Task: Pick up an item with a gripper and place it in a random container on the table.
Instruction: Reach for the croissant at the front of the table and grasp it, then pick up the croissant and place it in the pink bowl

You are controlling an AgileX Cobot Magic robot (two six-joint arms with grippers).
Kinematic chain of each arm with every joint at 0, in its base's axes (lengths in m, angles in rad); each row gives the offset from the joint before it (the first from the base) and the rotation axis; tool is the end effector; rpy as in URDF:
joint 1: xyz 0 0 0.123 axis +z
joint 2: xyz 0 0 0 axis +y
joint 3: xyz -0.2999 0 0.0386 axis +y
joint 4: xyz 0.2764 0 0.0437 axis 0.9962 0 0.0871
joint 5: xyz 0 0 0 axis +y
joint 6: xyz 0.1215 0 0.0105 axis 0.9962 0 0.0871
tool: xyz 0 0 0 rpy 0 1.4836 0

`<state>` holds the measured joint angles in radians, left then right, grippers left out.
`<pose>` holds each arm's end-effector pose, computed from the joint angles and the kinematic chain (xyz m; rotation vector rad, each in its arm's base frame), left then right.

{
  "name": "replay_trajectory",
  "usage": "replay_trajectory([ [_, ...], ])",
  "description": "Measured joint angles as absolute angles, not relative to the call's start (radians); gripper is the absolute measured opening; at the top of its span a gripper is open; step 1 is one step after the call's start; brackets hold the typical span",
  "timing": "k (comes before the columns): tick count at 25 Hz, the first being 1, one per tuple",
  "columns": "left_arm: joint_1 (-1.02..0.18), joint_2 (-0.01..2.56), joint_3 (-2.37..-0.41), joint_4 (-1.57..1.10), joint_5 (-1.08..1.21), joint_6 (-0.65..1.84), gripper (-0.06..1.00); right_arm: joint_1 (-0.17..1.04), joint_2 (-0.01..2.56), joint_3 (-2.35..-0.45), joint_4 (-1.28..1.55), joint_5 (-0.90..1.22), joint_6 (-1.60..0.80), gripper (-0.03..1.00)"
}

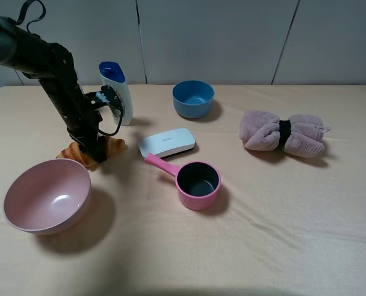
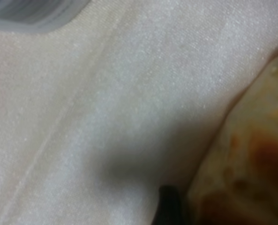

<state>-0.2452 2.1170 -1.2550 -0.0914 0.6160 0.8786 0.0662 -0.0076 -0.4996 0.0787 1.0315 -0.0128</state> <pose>0.4095 -0.1091 0.0580 1.4847 2.5517 -0.0006 0.0298 0.0102 0.2803 -0.0819 2.0061 0.1278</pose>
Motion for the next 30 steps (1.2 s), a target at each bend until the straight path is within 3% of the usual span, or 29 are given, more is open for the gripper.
replay_trajectory([
  [30, -0.245, 1.987, -1.263, -0.087, 0.73, 0.879, 0.61, 0.066, -0.008, -0.5, 0.079, 1.032, -0.013, 0.69],
])
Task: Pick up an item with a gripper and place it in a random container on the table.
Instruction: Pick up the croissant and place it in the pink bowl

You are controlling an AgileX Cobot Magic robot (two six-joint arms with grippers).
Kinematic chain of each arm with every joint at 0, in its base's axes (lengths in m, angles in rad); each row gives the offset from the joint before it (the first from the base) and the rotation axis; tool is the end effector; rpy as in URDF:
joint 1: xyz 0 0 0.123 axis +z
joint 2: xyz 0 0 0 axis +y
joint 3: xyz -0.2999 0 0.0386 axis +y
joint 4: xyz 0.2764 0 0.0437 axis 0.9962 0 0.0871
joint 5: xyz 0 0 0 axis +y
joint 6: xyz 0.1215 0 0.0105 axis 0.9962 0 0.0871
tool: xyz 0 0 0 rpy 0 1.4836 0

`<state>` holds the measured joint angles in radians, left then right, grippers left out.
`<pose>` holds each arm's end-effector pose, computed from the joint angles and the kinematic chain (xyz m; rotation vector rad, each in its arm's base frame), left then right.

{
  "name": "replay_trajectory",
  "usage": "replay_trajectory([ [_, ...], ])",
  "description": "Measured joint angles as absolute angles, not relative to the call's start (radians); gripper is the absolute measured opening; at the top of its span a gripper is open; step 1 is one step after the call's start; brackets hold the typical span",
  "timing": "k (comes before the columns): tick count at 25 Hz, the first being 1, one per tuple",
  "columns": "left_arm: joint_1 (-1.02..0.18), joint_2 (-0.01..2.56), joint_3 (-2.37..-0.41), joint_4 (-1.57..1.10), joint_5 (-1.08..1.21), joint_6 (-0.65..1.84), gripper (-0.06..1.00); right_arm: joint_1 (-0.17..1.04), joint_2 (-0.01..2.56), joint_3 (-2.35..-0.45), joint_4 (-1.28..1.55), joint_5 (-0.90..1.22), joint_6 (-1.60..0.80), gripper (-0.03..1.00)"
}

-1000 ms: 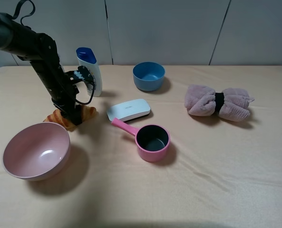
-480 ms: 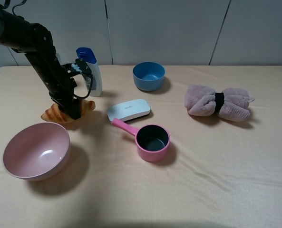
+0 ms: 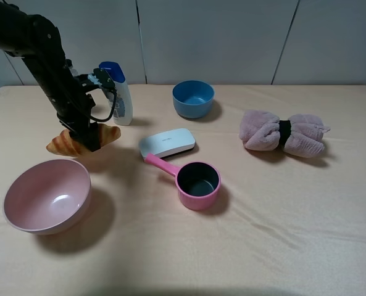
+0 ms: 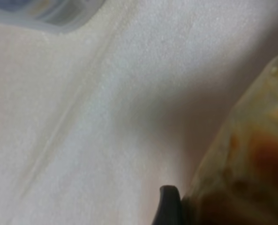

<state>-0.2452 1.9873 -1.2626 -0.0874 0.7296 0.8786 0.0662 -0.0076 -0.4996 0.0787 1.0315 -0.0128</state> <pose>0.4031 -0.1082 0.1119 1.4860 2.5229 0.0028 0.0298 0.0102 0.2803 -0.0819 2.0061 0.1278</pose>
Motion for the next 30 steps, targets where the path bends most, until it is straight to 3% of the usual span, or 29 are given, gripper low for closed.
replay_trajectory([
  [19, -0.245, 1.806, -1.263, -0.085, 0.838, 0.874, 0.61, 0.066, -0.008, -0.5, 0.079, 1.032, -0.013, 0.69],
  [30, -0.252, 1.704, -1.263, -0.084, 0.959, 0.717, 0.61, 0.066, -0.008, -0.5, 0.079, 1.032, -0.013, 0.69],
])
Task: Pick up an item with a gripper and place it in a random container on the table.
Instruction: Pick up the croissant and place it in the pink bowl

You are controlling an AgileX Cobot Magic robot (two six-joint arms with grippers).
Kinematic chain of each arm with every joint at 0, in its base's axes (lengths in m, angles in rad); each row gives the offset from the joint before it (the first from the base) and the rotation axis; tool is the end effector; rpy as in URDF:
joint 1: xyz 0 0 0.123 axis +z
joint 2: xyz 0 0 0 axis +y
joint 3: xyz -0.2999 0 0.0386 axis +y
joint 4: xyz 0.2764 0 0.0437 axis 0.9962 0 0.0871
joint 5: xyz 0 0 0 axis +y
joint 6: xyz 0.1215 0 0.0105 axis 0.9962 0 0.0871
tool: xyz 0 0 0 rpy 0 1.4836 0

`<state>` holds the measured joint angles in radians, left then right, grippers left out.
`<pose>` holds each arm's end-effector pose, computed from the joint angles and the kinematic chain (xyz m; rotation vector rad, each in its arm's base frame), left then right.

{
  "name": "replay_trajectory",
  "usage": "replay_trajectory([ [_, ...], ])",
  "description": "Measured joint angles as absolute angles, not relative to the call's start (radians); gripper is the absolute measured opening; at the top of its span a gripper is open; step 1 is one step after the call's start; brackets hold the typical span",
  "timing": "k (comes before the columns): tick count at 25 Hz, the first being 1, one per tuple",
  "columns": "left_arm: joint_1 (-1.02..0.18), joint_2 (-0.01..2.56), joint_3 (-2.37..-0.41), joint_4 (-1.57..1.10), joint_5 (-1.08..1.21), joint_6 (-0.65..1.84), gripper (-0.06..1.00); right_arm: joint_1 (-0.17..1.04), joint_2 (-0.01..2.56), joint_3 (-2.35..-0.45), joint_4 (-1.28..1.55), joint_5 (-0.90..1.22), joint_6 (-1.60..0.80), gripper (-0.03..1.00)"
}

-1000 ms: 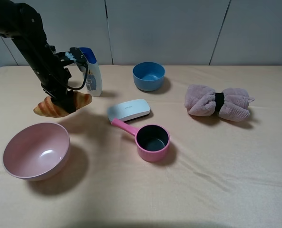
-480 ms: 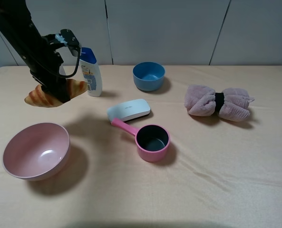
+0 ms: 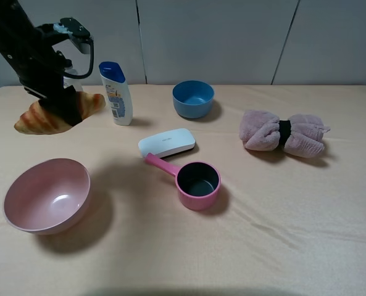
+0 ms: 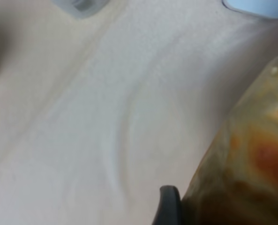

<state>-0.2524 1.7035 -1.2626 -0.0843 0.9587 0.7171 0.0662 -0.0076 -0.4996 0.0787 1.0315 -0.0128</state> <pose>0.3637 -0.1025 0.2191 1.2883 2.5679 -0.0193 0.0298 0.0102 0.2803 -0.0819 2.0061 0.1278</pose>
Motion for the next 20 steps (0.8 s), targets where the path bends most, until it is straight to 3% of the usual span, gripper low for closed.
replay_trajectory([
  [7, -0.27, 1.694, -1.263, -0.08, 1.097, 0.606, 0.61, 0.066, -0.008, -0.5, 0.079, 1.032, -0.013, 0.69],
  [20, -0.442, 1.694, -1.231, -0.008, 1.165, 0.373, 0.61, 0.066, -0.008, -0.5, 0.079, 1.032, -0.013, 0.69],
])
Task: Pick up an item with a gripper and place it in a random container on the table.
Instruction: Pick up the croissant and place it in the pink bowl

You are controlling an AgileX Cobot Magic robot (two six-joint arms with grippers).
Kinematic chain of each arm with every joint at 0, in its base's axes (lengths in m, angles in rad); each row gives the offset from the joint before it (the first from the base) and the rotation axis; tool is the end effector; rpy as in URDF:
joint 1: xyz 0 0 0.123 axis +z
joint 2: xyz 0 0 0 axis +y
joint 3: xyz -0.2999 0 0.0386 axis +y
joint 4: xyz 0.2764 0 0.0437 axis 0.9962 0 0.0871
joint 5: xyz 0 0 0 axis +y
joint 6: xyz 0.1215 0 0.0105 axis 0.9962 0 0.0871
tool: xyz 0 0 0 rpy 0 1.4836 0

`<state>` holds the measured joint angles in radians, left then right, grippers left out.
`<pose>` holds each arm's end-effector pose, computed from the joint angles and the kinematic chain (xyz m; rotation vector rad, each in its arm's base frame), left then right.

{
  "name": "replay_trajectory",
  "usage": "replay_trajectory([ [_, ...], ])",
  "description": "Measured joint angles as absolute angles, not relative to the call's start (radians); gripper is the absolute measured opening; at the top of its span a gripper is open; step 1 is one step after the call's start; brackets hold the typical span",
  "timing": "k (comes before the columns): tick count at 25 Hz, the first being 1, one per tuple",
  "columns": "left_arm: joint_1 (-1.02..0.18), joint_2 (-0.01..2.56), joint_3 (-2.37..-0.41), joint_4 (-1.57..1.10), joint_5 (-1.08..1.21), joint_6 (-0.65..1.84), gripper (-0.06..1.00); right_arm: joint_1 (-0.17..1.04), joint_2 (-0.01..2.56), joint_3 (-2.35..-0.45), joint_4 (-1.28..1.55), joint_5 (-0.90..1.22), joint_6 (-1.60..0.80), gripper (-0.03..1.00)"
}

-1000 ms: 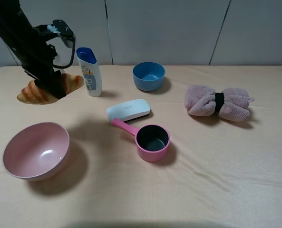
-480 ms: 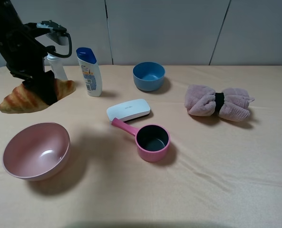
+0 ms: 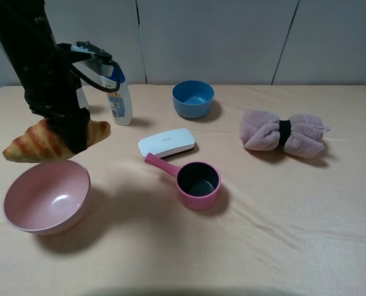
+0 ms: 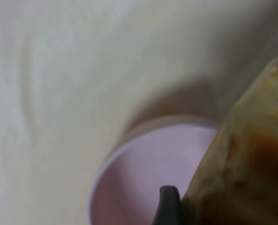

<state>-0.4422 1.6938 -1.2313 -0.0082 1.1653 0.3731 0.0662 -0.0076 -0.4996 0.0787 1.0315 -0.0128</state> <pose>0.3119 -0.1487 0.2098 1.2292 2.8586 -0.0134 0.0298 0.0102 0.2803 -0.0819 2.0061 0.1278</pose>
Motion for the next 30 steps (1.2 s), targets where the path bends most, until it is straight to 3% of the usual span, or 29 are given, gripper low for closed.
replay_trajectory([
  [9, -0.453, 1.608, -1.11, -0.006, 1.145, 0.33, 0.61, 0.066, -0.008, -0.5, 0.079, 1.032, -0.013, 0.69],
  [30, -0.453, 1.459, -0.749, 0.038, 0.709, 0.304, 0.61, 0.066, -0.008, -0.5, 0.079, 1.032, -0.013, 0.69],
])
